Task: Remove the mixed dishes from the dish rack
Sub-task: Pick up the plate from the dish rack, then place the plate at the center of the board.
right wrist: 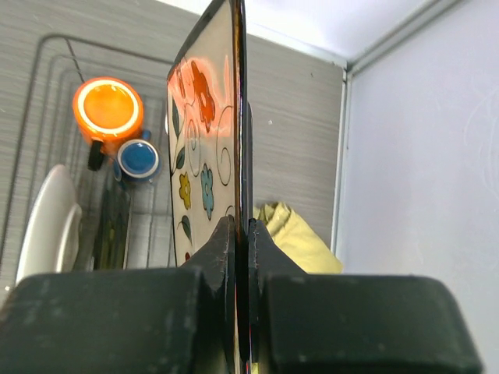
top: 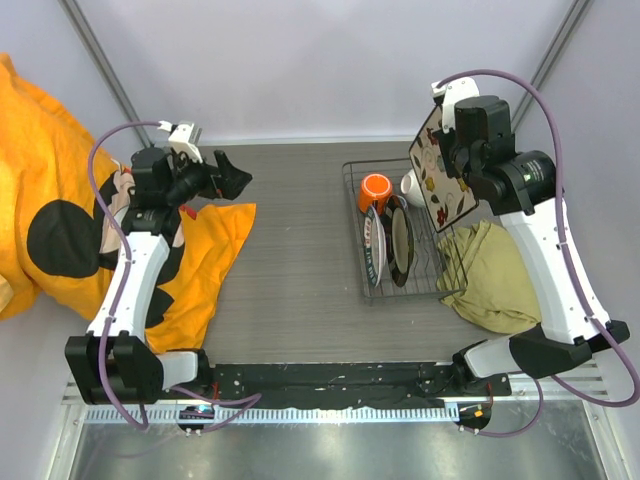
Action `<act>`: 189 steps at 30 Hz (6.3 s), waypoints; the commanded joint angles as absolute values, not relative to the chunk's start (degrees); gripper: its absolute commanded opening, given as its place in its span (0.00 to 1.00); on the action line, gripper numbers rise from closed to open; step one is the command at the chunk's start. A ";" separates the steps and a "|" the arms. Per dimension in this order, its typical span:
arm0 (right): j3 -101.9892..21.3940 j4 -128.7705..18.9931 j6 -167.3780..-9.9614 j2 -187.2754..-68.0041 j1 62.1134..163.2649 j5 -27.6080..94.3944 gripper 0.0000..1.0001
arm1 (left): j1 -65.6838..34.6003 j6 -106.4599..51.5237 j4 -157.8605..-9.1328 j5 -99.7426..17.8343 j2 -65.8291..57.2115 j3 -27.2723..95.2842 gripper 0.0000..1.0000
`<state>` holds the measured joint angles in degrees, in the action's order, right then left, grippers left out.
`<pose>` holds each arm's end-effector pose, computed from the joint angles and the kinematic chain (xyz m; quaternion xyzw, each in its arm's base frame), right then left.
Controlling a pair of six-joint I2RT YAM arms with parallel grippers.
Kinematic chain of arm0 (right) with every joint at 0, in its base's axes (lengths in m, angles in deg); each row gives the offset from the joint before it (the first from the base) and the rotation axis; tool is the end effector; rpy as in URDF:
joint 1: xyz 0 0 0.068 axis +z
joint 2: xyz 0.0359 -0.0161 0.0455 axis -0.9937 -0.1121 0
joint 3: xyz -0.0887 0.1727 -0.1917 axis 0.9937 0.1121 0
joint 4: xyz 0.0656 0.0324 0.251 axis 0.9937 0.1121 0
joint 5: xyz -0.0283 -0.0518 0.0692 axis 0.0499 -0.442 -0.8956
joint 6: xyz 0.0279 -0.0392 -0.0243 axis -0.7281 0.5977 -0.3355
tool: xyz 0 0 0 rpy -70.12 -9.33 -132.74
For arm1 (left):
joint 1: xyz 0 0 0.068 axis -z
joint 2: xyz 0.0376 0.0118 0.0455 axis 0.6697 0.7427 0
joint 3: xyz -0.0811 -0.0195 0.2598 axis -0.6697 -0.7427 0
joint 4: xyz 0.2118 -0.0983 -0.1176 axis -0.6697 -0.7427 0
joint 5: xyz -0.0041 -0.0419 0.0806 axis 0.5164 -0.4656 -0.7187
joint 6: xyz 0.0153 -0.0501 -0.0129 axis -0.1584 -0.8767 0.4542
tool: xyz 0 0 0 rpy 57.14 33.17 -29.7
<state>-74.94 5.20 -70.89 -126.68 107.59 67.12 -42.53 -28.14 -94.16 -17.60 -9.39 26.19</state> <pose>0.2327 0.0865 0.4947 -0.1475 0.8405 -0.1397 0.5023 0.2822 -0.0161 0.3701 0.0813 0.7747 -0.2746 0.5637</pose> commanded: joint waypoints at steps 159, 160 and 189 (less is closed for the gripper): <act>-58.62 -15.67 -69.81 -115.29 114.41 25.56 0.67 | -45.64 -83.39 -40.51 27.16 37.08 48.67 0.00; -58.44 -15.76 -69.81 -115.29 114.32 25.57 0.67 | -45.64 -83.39 -40.86 26.90 37.79 49.02 0.00; -55.10 -16.72 -69.90 -114.67 112.83 25.04 0.67 | -44.33 -49.91 -93.32 18.64 52.64 65.54 0.00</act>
<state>-55.18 -14.12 -69.98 -116.53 113.30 25.11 -45.20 -49.95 -91.51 12.69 53.56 60.23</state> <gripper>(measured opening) 0.672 0.177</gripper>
